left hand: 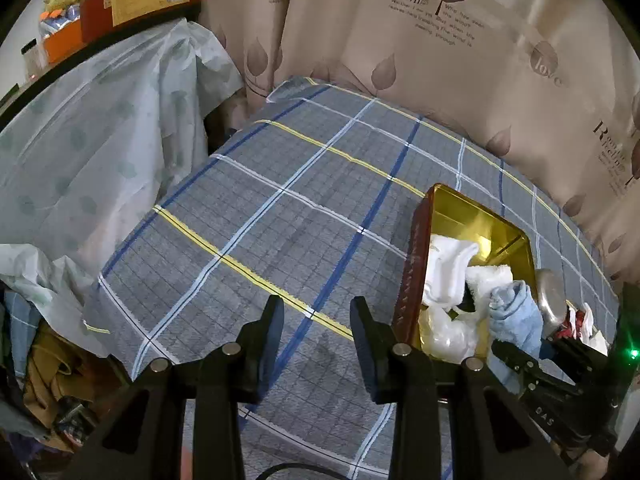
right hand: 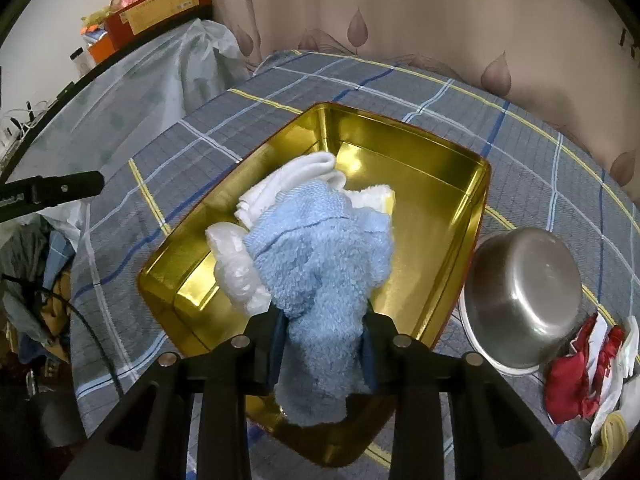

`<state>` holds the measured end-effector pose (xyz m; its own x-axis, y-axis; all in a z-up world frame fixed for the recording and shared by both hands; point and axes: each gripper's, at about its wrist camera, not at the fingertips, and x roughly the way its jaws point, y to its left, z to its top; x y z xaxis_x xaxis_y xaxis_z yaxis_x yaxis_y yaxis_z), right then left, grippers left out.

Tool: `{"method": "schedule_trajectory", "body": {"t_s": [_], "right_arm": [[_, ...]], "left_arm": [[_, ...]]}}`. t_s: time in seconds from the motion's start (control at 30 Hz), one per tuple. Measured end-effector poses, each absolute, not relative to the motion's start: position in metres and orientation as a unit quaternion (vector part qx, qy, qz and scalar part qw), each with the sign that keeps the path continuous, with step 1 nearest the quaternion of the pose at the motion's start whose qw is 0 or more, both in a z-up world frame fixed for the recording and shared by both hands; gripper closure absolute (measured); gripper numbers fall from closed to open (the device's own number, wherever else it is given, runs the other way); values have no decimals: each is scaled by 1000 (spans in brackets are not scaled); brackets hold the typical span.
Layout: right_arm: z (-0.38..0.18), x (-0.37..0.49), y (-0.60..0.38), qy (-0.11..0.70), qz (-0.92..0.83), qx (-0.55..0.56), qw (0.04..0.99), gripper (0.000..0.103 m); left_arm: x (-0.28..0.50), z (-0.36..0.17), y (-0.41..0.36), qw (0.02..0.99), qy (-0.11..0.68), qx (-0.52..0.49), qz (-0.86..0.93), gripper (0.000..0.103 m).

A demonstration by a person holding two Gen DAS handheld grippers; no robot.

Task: Organize soft objects
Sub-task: 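Carry the blue towel into the gold tray and open the right gripper, then move the right gripper to the pile and grasp the yellow-edged dishcloth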

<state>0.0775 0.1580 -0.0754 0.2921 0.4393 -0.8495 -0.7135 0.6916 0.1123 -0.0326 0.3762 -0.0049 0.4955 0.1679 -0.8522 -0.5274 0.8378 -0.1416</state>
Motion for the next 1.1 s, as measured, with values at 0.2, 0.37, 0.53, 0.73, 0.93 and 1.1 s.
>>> {"method": "schedule_trajectory", "body": {"t_s": [0.2,0.37,0.53,0.73,0.93,1.1], "right_arm": [[-79,79,161,469,364,-144,792,58],[-68,74,159,449,364,-147,803,47],[-53,70,149,434,365,-137,812,43],[-42,62,120,431,361,-116,819,43],[-32,53,74,424,331,-112,836,43],[-21,57,19,420,288,-93,856,41]], "left_arm": [[-31,-6,373,841,462,-190,208,68],[-31,-8,372,840,464,-186,209,68],[-30,-9,373,839,465,-190,210,68],[-29,-10,371,840,467,-185,206,68],[-24,-14,361,838,477,-170,203,68],[-21,-14,349,841,481,-156,195,68]]}}
